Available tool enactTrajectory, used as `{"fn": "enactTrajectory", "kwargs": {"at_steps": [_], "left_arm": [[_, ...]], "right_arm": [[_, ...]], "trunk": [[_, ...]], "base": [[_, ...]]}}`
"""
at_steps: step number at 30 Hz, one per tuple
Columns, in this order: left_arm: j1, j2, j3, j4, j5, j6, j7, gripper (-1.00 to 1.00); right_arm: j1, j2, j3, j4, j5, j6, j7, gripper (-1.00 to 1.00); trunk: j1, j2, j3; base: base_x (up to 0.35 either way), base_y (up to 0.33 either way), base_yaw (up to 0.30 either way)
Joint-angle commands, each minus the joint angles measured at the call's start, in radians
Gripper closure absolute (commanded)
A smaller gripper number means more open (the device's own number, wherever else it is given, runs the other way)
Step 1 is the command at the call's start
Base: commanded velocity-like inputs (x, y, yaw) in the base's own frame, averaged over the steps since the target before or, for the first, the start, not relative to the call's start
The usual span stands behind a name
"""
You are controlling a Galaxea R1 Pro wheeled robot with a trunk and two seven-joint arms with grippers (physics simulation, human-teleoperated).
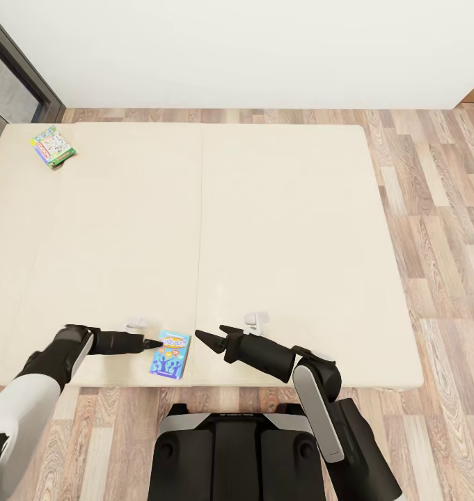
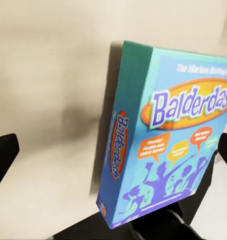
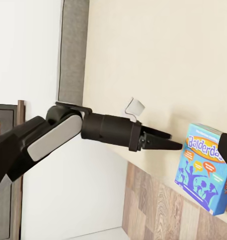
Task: Put all the toys in the child's room - the three board games (two on the bed and one on the table), the two jigsaw puzzles on the table, and the tennis ball on the table - inside the toy box on the table in the child's room.
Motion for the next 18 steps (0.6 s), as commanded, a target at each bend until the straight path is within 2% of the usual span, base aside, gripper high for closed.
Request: {"fn": "enactTrajectory", "kwargs": {"at_steps": [1, 13, 18], "left_arm": [[0.0, -0.007, 0.006, -0.001, -0.011, 0.006, -0.017, -1.0], [0.0, -0.037, 0.006, 0.0, -0.015, 0.008, -0.048, -1.0], [0.0, -0.041, 0.005, 0.002, -0.015, 0.008, -0.049, -1.0]], "right_arm": [[0.0, 0.0, -0.001, -0.001, -0.003, 0.006, 0.001, -1.0], [0.0, 0.0, -0.001, -0.001, -0.003, 0.006, 0.004, -1.0], [0.0, 0.0, -0.001, -0.001, -0.003, 0.006, 0.005, -1.0]], "trunk": [[0.0, -0.001, -0.001], [0.0, -0.001, -0.001], [0.0, -0.001, -0.001]], "base": [[0.0, 0.0, 0.0], [0.0, 0.0, 0.0], [0.0, 0.0, 0.0]]}}
